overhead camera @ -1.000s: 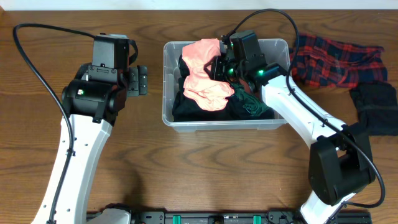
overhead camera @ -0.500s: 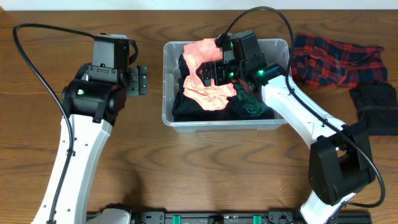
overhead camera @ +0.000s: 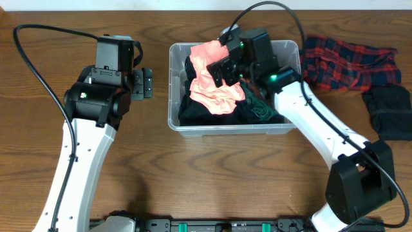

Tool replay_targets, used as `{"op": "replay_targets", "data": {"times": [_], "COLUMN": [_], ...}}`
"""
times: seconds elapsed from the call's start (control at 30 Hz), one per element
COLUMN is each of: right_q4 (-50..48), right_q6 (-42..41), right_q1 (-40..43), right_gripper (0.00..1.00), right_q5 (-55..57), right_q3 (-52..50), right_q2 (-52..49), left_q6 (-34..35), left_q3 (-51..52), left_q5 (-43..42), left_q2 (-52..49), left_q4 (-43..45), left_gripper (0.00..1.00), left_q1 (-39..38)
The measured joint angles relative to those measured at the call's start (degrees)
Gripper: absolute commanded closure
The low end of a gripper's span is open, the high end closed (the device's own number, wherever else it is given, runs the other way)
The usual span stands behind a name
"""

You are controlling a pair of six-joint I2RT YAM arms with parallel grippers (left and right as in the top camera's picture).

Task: Pack container
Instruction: 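Lower the pink garment into the bin center and release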

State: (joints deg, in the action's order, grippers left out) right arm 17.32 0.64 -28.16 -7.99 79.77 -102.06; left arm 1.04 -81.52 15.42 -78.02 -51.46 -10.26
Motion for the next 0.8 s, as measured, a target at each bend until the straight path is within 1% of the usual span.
{"op": "replay_targets", "data": {"times": [0.23, 0.43, 0.67, 0.8], "right_q4": [0.0, -0.1, -1.2, -1.3], "right_q6": [3.8, 4.7, 4.9, 4.9], "right_q1": [-3.6, -4.0, -4.3, -4.7], "right_gripper": [0.13, 0.18, 0.19, 0.19], "right_q5": [2.9, 7.5, 8.1, 8.0], "right_q3": [0.0, 0.0, 0.0, 0.0], "right_q2": [0.0, 0.0, -0.9, -4.2], "left_q6": [0.0, 0.0, 0.0, 0.0], "left_q3": [0.0, 0.0, 0.0, 0.0], "left_q5": [0.0, 0.0, 0.0, 0.0], "left_q2": [0.0, 0.0, 0.0, 0.0], "left_q4": [0.0, 0.0, 0.0, 0.0], "left_gripper": [0.02, 0.02, 0.02, 0.02], "left_q1": [0.0, 0.0, 0.0, 0.0]}}
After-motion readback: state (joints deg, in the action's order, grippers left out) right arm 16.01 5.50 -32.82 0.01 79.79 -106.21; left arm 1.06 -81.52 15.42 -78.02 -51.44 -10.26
